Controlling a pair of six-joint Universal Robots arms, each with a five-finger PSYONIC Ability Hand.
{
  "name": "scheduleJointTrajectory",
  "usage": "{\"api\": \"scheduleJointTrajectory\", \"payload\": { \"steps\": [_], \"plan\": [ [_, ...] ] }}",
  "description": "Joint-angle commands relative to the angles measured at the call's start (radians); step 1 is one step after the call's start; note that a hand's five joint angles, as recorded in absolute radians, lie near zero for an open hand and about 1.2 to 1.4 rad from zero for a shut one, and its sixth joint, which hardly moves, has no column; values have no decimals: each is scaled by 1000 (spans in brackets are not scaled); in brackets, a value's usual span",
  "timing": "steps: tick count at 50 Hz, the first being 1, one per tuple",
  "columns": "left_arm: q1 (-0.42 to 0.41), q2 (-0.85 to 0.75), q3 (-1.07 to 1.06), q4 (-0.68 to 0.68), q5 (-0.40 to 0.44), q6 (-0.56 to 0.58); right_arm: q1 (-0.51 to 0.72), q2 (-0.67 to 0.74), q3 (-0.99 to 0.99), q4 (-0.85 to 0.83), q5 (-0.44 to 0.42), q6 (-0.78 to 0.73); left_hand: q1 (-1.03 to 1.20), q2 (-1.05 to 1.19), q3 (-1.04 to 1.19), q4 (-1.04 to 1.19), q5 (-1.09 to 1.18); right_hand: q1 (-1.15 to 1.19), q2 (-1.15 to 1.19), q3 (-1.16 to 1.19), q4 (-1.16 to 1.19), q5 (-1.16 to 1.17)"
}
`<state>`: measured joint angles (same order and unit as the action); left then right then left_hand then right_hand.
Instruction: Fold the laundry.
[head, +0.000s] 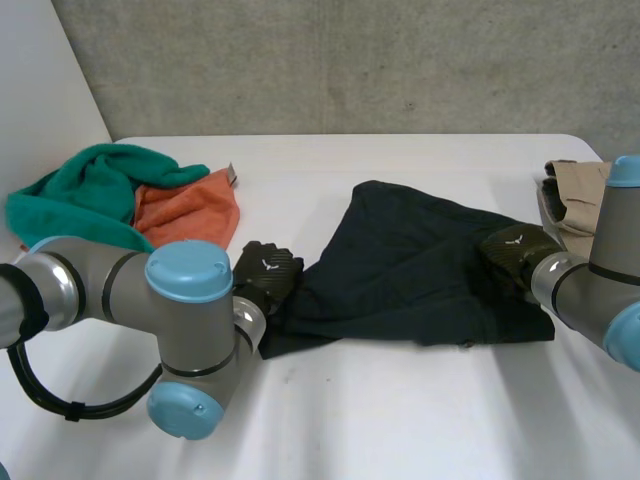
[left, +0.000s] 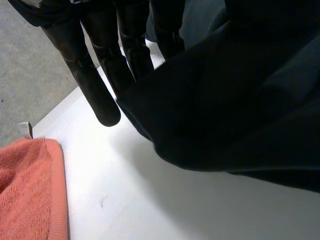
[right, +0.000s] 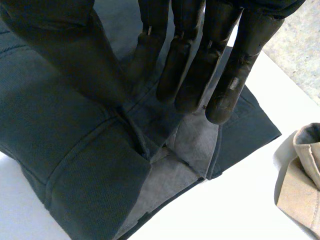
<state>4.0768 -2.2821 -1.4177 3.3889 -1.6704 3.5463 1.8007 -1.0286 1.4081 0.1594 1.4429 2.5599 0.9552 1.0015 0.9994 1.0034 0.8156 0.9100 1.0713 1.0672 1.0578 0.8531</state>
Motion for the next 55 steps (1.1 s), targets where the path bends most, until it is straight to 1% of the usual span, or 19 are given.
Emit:
{"api": "scheduleJointTrajectory", "payload": {
  "steps": [1,6,11,13,14,15,18,21,23,25,26,30,37,42,48,51,52,54,55],
  "plan": [
    [-6,4,8,3,0,-3,0,5,-3,-29,-6,0,441,395,397,393,406,486,325,329,339,369],
    [-6,15,22,3,-2,-1,-1,2,-8,-31,-13,-12,441,395,397,393,406,486,325,329,339,369],
    [-3,64,36,4,-2,-4,-1,-19,-18,-18,-10,-32,441,395,397,393,406,486,325,329,339,369],
    [-3,85,36,3,-2,-4,-3,-31,-20,-17,-6,-29,441,395,397,393,406,99,-62,-58,-49,-19],
    [-3,96,34,3,-2,-6,-4,-50,-18,-17,-6,-20,441,395,397,393,406,-208,-370,-366,-356,-326],
    [-3,120,29,1,-2,-6,-6,-60,-17,-17,-6,-18,441,395,397,393,406,-307,-469,-464,-455,-425],
    [-6,165,22,0,-2,-7,-30,-108,-12,-9,-7,-6,441,395,397,393,406,-519,-680,-676,-666,-636],
    [-12,229,11,0,-5,-10,-46,-142,-12,18,-10,9,441,395,397,393,406,-616,-778,-773,-764,-734],
    [-15,277,-1,0,-5,-10,-53,-156,-20,58,-30,26,441,395,397,393,406,-660,-822,-818,-808,-778],
    [-21,308,-7,-2,-5,-12,-60,-159,-23,89,-53,39,441,395,397,393,406,-666,-828,-824,-814,-784],
    [-26,318,-10,-2,-5,-12,-66,-160,-23,116,-88,52,441,395,397,393,406,-666,-828,-824,-814,-784],
    [-53,368,-17,-2,-5,-12,-72,-160,-20,155,-165,86,441,395,397,393,406,-658,-819,-815,-805,-775],
    [-78,426,-35,-3,-5,-10,-76,-140,-6,147,-249,118,441,395,397,393,406,-661,-822,-818,-808,-778],
    [-95,452,-40,-2,-6,-10,-70,-68,-9,135,-326,169,441,395,397,393,406,-655,-816,-812,-803,-772],
    [-104,469,-40,-2,-5,-10,-64,-44,20,106,-340,203,441,395,397,393,406,-637,-798,-794,-785,-755],
    [-105,473,-38,0,-3,-10,-63,-18,46,34,-338,218,441,395,397,393,406,-608,-769,-765,-756,-725],
    [-105,473,-38,-2,-2,-10,-63,-13,51,19,-337,221,441,395,397,393,406,-582,-743,-739,-729,-699],
    [-104,473,-37,0,-2,-9,-61,-5,55,-17,-332,224,441,395,397,393,406,-123,-284,-280,-270,-240],
    [-102,473,-37,0,-2,-9,-63,-5,54,-24,-332,224,441,395,397,393,406,150,-11,-7,2,32]
  ]
}}
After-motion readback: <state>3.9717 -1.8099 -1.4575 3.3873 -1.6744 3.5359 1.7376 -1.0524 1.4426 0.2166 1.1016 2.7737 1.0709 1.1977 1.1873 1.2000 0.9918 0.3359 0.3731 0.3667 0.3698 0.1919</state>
